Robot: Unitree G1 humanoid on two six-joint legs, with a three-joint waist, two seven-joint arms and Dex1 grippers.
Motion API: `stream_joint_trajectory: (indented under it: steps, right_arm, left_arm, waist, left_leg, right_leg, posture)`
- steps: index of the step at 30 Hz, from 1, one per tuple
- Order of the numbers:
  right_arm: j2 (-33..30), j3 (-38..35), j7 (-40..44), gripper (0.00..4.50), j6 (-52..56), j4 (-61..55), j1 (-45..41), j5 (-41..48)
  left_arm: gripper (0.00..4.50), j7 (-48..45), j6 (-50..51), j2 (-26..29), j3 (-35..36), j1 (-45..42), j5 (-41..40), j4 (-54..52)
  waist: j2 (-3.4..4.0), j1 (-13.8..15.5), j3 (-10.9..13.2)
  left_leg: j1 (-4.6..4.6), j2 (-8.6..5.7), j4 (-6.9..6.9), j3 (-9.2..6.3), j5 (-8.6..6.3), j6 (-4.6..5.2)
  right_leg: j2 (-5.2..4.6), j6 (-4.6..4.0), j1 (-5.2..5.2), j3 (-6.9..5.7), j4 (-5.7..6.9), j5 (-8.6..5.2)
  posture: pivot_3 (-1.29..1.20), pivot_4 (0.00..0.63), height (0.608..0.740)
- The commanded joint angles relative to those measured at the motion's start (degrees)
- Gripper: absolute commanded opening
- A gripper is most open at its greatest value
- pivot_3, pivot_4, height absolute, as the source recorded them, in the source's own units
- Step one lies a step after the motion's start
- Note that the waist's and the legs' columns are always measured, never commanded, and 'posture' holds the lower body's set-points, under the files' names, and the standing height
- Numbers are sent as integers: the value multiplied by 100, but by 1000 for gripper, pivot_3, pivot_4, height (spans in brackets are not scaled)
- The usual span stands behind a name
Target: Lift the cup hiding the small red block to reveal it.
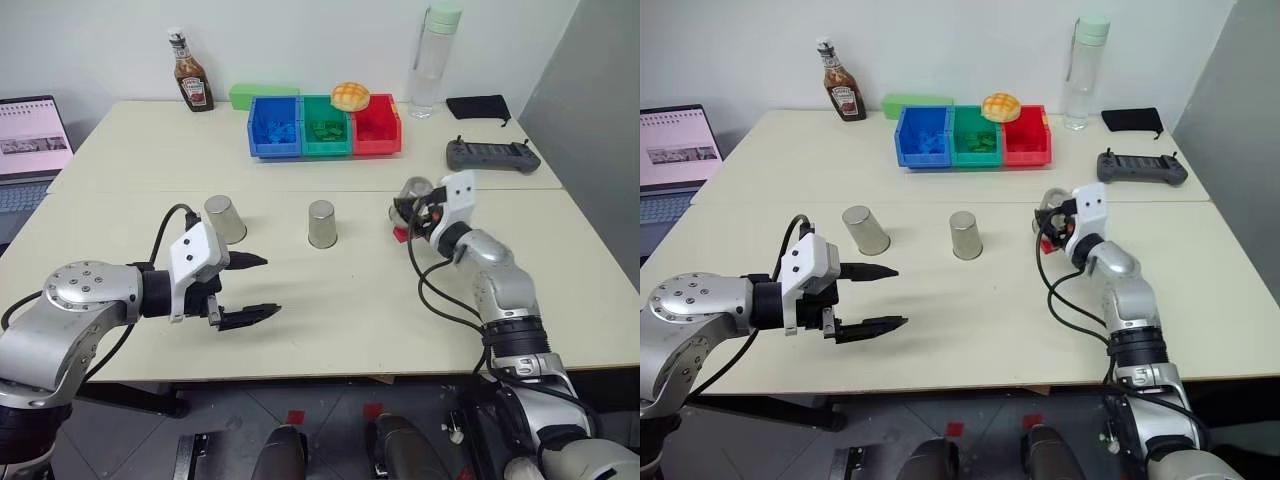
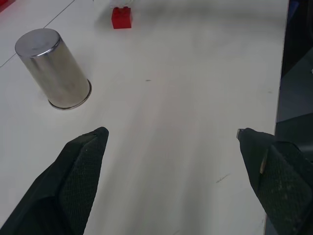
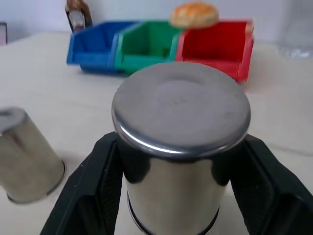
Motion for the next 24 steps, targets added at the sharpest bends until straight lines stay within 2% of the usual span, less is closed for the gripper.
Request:
stream_joint_trajectory:
  steps: [1, 6, 15, 16, 18, 21, 24]
  right_arm:
    - [-276, -209, -254, 2703, 129, -318, 137, -188]
    - [-447, -272, -589, 2703, 459, -2, 160, -394]
    - [-272, -621, -1156, 2703, 742, 958, -195, -334]
    - [-253, -684, -1184, 3403, 750, 983, -206, -295]
    - [-236, -748, -1155, 3713, 751, 920, -201, -227]
    - [-223, -797, -1073, 4432, 759, 614, -151, -120]
    - [-322, -767, -985, 4432, 741, -94, -17, -93]
  left_arm:
    - [4500, 15, -58, -32, -24, -158, -12, -22]
    - [4500, -24, -101, -57, -164, -290, 35, 65]
    - [4500, -13, -135, -91, -233, -385, 86, 130]
    - [4500, 40, -133, -120, -198, -385, 95, 139]
    - [4500, 137, -99, -180, -128, -384, 75, 150]
    - [4500, 232, -51, -226, -32, -330, 26, 144]
    - [4500, 371, -43, -254, 108, -194, 47, 124]
  waist:
    - [0, 7, 0]
    - [0, -14, 0]
    - [0, -70, 0]
    - [0, -64, 0]
    - [0, -62, 0]
    - [1, -62, 0]
    - [2, -64, 1]
  left_leg:
    - [0, 0, 0, 0, 0, 0]
    - [2, -1, 1, 2, 0, 0]
    - [3, 0, -1, 7, 0, 0]
    - [3, 0, -1, 7, 0, 0]
    - [2, -1, 0, 7, 0, 0]
    - [2, -1, 0, 7, 0, 0]
    - [2, 0, -1, 7, 0, 0]
  right_leg:
    - [0, 0, 0, 0, 0, 0]
    - [0, 0, 0, 2, 2, 0]
    - [2, -1, -2, 8, 3, 0]
    - [2, -1, -2, 8, 3, 1]
    - [1, 0, -1, 8, 2, 1]
    - [1, 0, -1, 8, 2, 1]
    - [1, 0, -2, 8, 3, 1]
  posture:
    - [0, 150, 740]
    - [0, 150, 740]
    - [0, 150, 740]
    - [0, 150, 740]
    - [0, 150, 740]
    - [0, 150, 740]
    - [0, 150, 740]
